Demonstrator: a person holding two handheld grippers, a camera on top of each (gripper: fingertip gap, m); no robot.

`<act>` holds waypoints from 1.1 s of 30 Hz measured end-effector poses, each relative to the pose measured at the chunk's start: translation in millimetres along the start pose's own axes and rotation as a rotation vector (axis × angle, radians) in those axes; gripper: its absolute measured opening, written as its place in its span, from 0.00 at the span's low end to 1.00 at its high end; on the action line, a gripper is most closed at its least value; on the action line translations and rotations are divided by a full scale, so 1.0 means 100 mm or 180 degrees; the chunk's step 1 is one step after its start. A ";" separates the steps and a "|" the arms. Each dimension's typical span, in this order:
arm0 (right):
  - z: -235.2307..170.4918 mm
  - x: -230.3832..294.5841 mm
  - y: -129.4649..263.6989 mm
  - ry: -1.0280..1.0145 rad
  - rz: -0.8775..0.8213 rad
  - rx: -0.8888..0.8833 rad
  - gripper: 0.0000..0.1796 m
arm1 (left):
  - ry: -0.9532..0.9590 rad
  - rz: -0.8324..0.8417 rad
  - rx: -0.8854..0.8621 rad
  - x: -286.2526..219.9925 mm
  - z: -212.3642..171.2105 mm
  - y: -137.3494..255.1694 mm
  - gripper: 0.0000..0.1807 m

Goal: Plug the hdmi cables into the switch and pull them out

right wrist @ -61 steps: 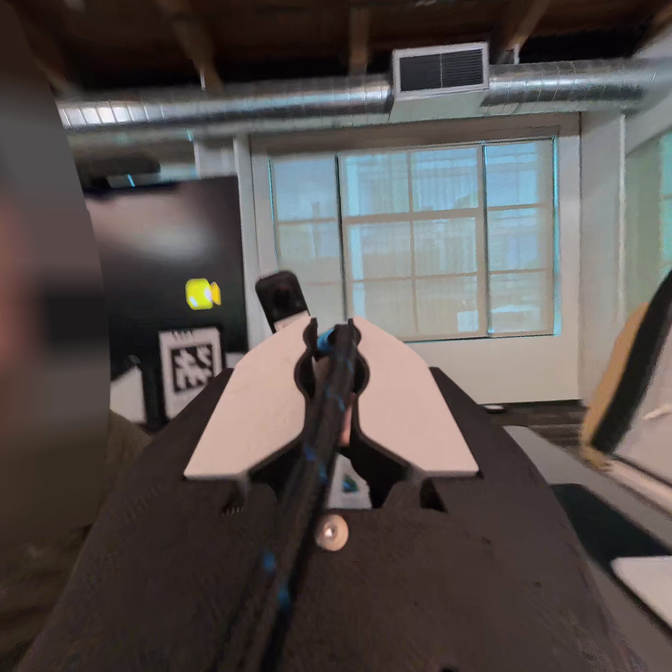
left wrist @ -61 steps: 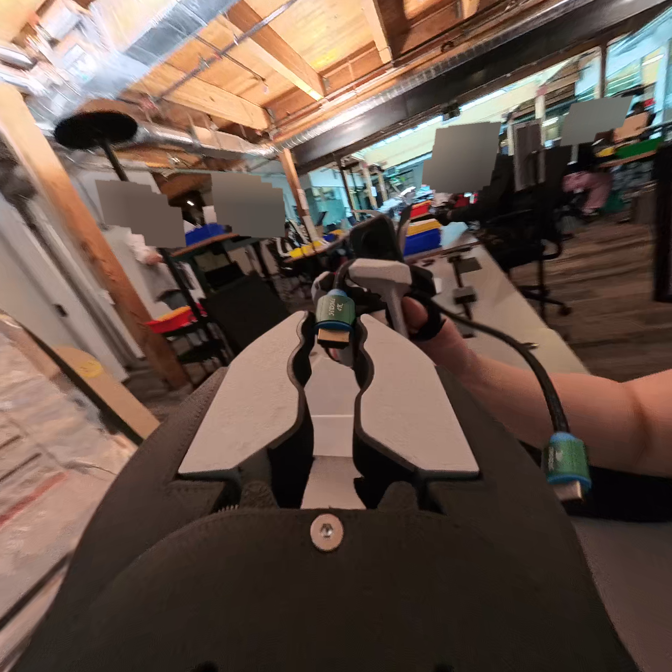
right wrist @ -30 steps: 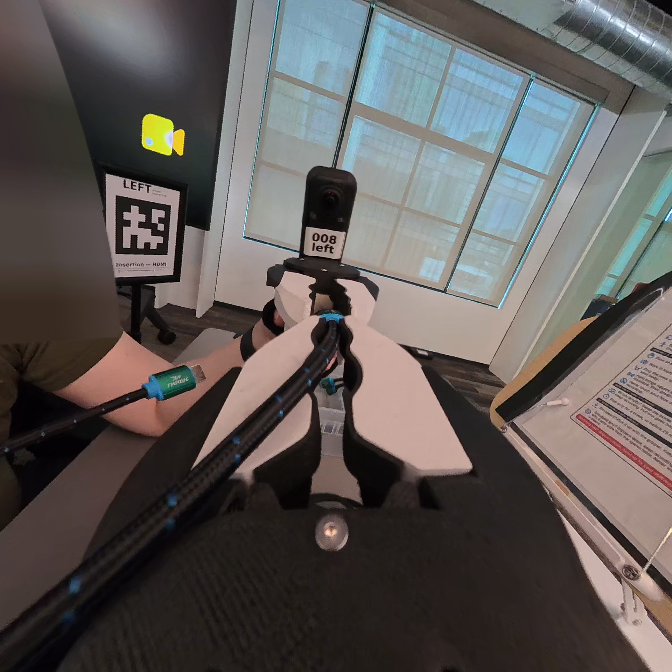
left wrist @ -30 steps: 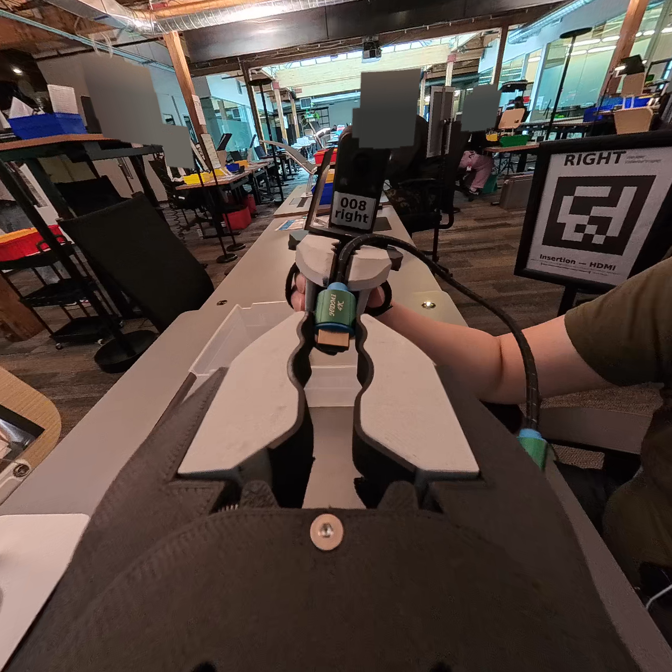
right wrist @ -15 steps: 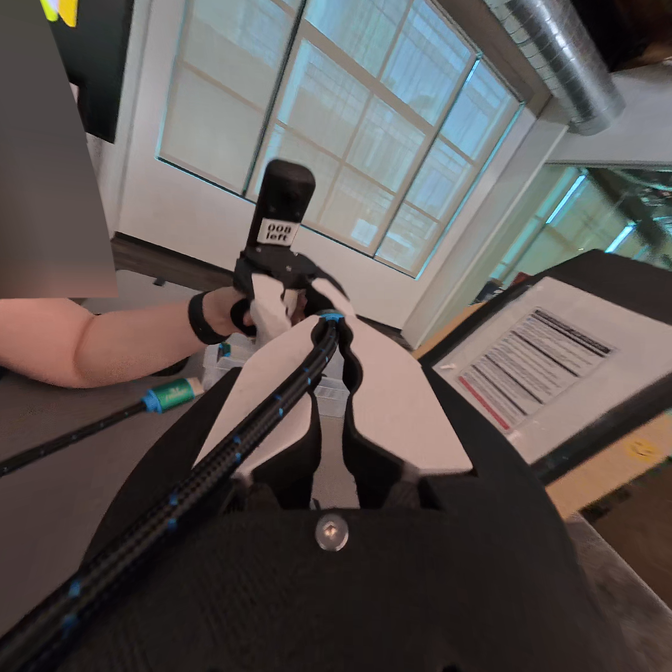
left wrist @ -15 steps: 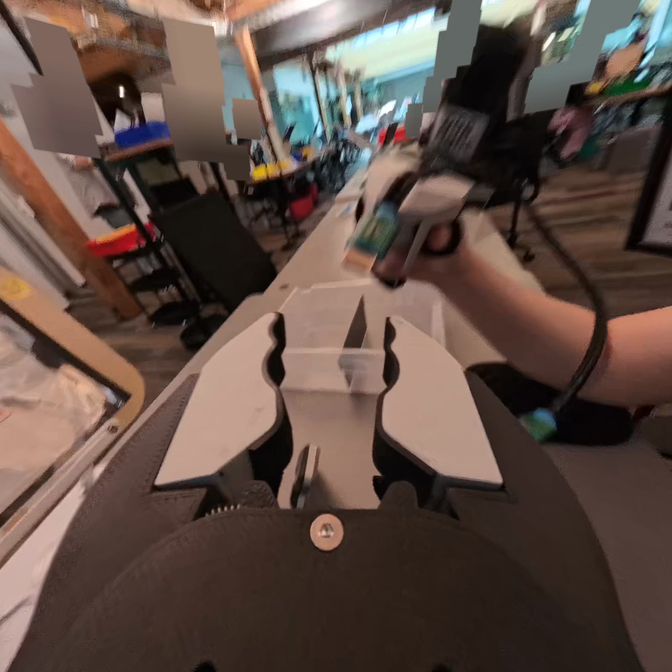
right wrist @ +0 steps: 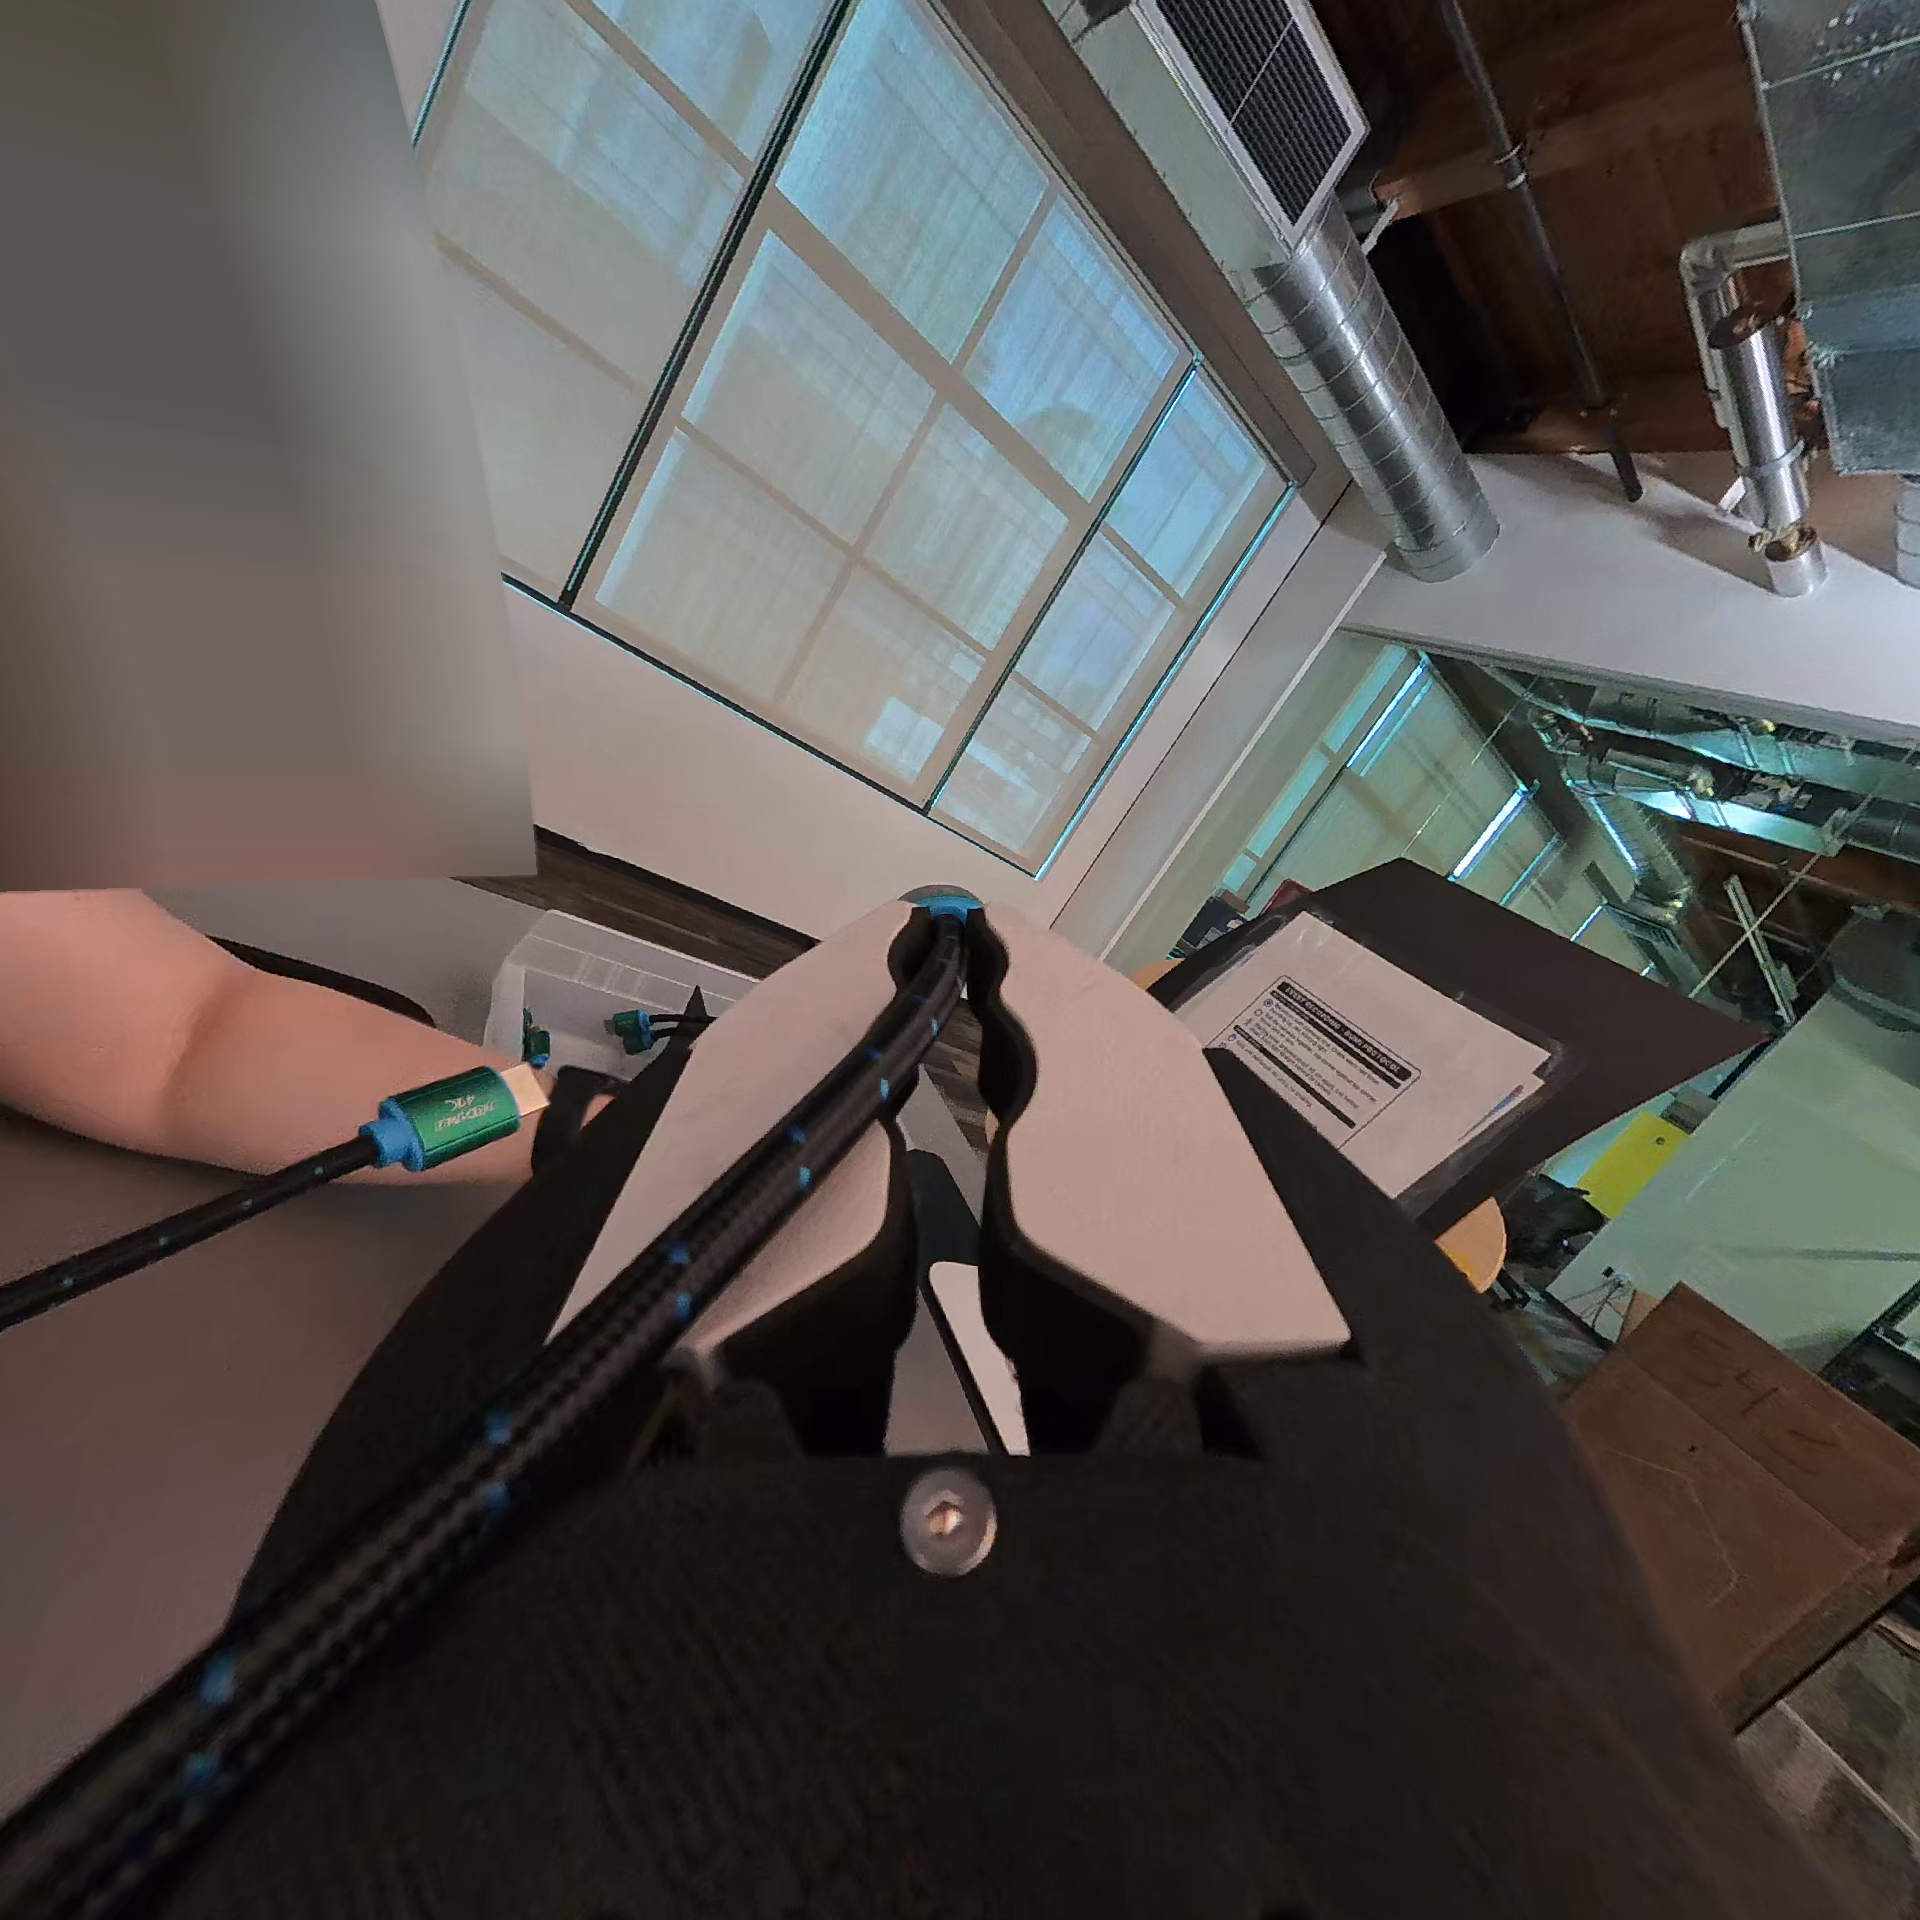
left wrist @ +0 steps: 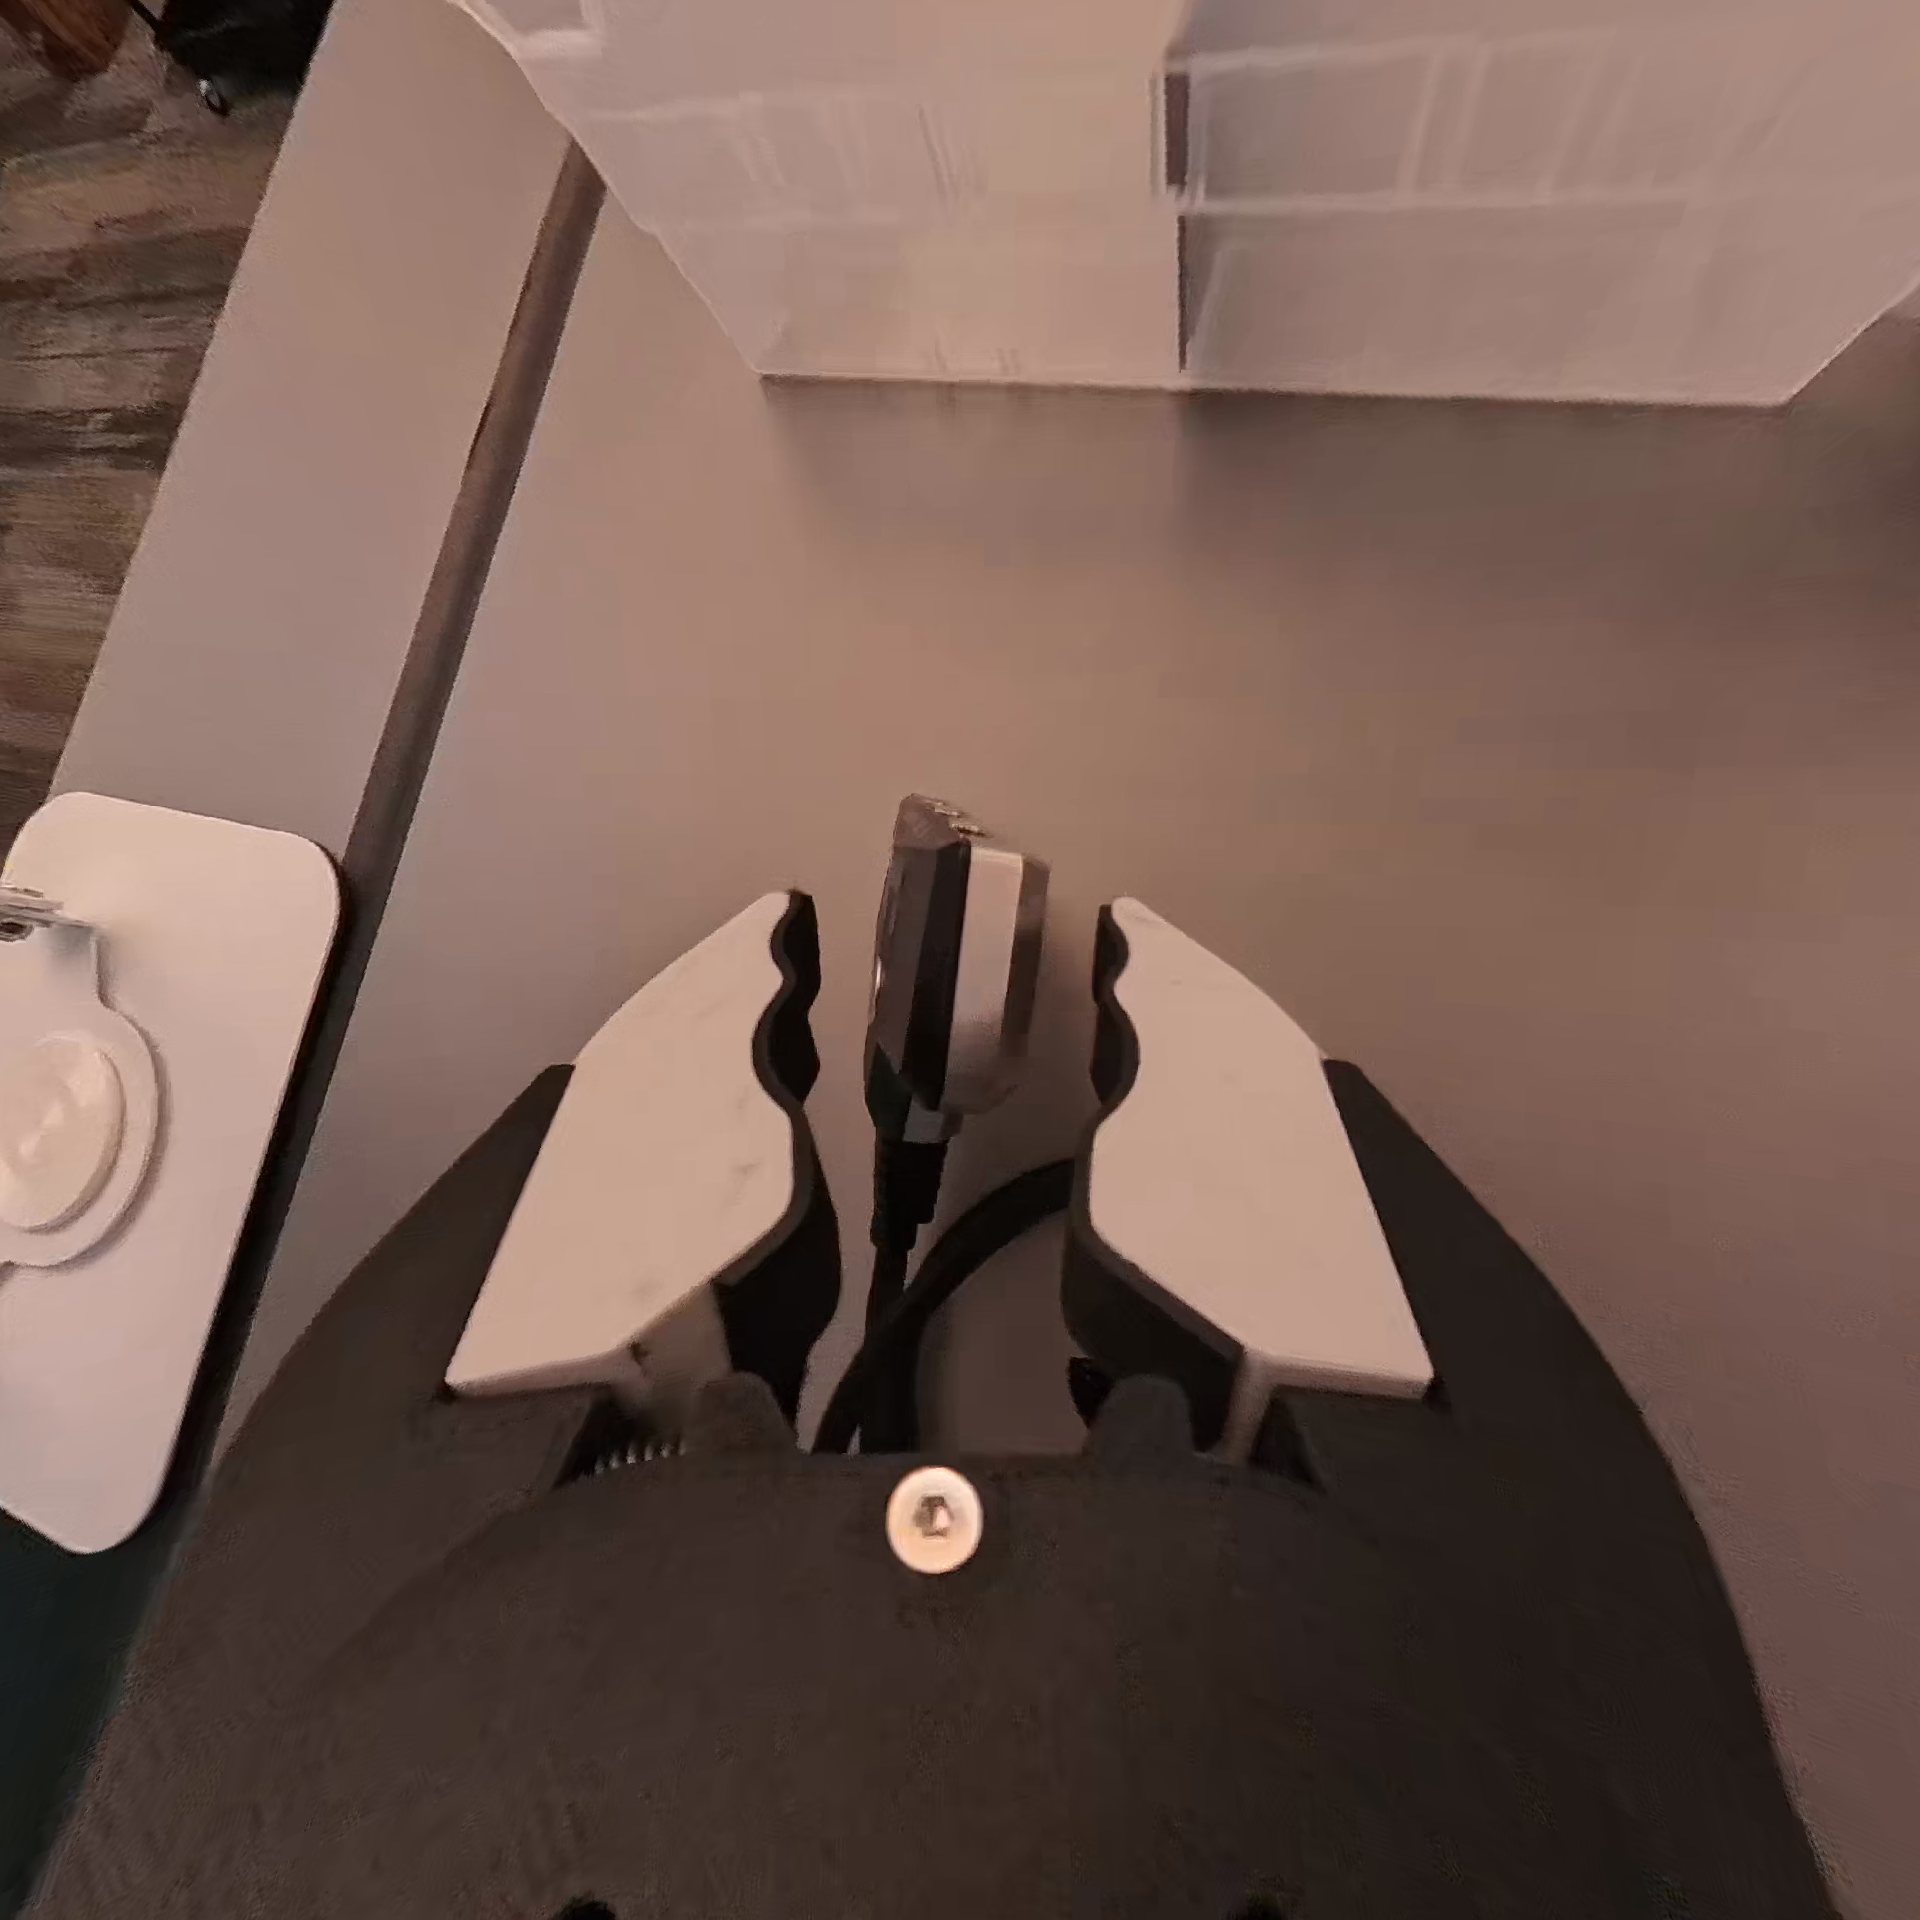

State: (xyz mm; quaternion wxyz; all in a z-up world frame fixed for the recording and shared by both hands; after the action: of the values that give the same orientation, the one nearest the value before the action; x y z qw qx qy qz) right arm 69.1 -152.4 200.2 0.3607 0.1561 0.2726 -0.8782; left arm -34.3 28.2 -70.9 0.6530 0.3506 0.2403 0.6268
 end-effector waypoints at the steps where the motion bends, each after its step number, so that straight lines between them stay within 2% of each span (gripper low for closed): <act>1: 0.00 0.00 0.01 0.0002 0.0007 -0.0001 0.04 | -0.0022 0.0038 0.0087 0.01 -0.05 -0.05 0.25; 4: 0.01 0.01 0.02 0.0010 0.0042 -0.0050 0.04 | -0.0014 0.0084 0.0217 0.05 -0.16 -0.18 0.22; 6: 0.00 0.00 0.03 0.0012 0.0034 -0.0034 0.04 | -0.0030 0.0114 0.0103 0.08 -0.16 -0.23 0.17; 8: -0.02 -0.02 0.04 0.0022 0.0015 0.0000 0.04 | -0.0126 0.0192 0.0005 0.11 -0.14 -0.23 0.13; 12: -0.10 -0.10 0.04 -0.0137 -0.0016 0.0036 0.04 | -0.0424 0.0559 -0.0051 0.20 -0.08 -0.09 0.12; 16: -0.27 -0.15 -0.04 -0.0339 0.0004 0.0205 0.04 | -0.0601 0.0941 -0.0593 0.23 0.19 0.28 0.12; 24: -0.64 -0.06 -0.34 -0.0463 0.0098 0.0616 0.04 | -0.1168 0.2145 -0.1414 0.15 0.59 1.26 0.12; 29: -0.74 -0.08 -0.51 -0.0823 -0.0036 0.0605 0.04 | -0.1658 0.2857 -0.1563 -0.06 0.76 1.72 0.12; 33: -0.78 -0.06 -0.61 -0.1074 -0.0059 0.0569 0.04 | -0.1890 0.3180 -0.1560 -0.19 0.83 1.90 0.12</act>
State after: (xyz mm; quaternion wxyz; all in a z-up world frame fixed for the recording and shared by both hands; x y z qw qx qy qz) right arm 35.4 -66.6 162.4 0.3779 0.0355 0.1306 -0.9159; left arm -97.3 -10.0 124.0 0.3818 0.4198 -0.2945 0.7689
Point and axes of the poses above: each gripper's, where its closed fingertips meet, y back along the fingers, z out of its top, x = y × z across the jaws, the point moved 4 cm from there along y, back along the fingers, and after that the axes turned 11 degrees about -z, right-handed, at the moved point
